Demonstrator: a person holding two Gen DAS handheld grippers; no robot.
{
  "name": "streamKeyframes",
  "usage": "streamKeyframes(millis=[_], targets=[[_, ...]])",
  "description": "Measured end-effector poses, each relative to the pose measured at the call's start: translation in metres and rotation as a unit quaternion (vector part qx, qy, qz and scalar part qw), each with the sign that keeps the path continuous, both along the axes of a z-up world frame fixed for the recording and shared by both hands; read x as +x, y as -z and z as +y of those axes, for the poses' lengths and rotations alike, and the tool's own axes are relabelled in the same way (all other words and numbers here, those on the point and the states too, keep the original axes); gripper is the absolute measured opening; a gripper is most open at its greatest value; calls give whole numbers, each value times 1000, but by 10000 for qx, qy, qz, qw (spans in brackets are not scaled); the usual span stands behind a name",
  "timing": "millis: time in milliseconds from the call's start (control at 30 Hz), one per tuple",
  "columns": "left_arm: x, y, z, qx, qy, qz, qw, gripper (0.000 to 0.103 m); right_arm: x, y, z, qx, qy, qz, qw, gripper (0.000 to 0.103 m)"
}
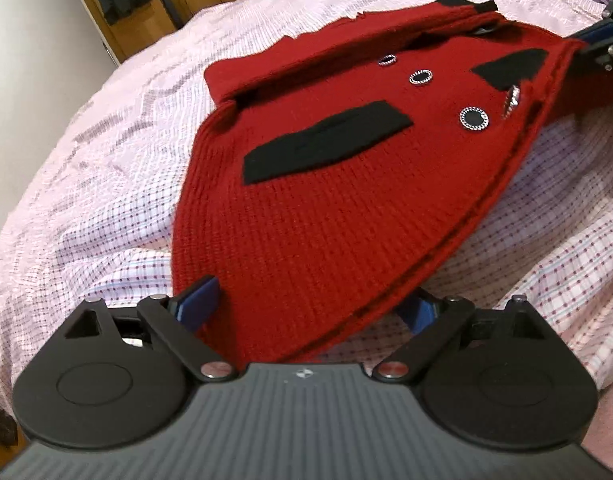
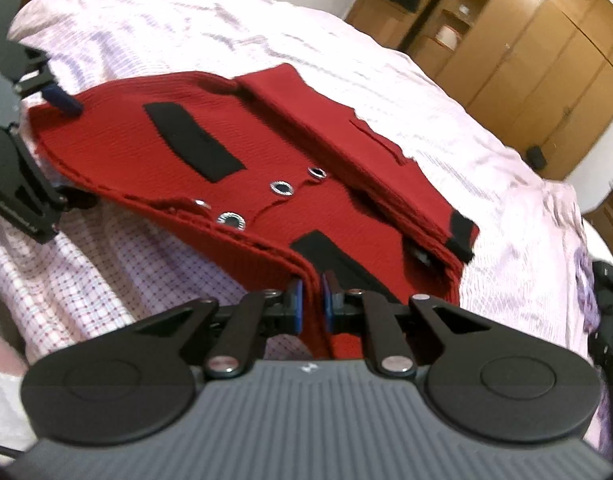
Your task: Fold small clothes
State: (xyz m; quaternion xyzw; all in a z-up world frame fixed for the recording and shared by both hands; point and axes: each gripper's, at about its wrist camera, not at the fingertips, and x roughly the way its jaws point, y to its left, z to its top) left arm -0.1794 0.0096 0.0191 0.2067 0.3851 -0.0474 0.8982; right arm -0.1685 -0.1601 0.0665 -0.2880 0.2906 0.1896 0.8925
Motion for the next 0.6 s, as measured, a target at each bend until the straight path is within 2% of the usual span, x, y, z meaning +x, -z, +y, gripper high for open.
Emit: streamKeyframes(millis=[100,233,333,433,467,500,600], targets=[[0,-4,3,-25,-84,-218,9997,94,3,4,-9,121,183,169,9996,13],[6,-12,8,-272,-235,-365,9987,87,5,8,-20,183,428,320,9984,14],[9,-17,9,-428,-134,-393,9982,75,8,11,-26,239,570,492,9969,14],[9,-18,6,-592,81,-347,9976,47,8,15,-28,296,598,592,9960,14],[8,-18,5,-680,161,-304,9971,28,7,16,-28,344,594,566,9960,14],[9,-19,4,-784,239,-257,9963,20,5,16,-28,387,608,513,9961,14],[2,-24,-2,-809,296,-338,9957,13,1,11,-29,500,640,297,9963,14]])
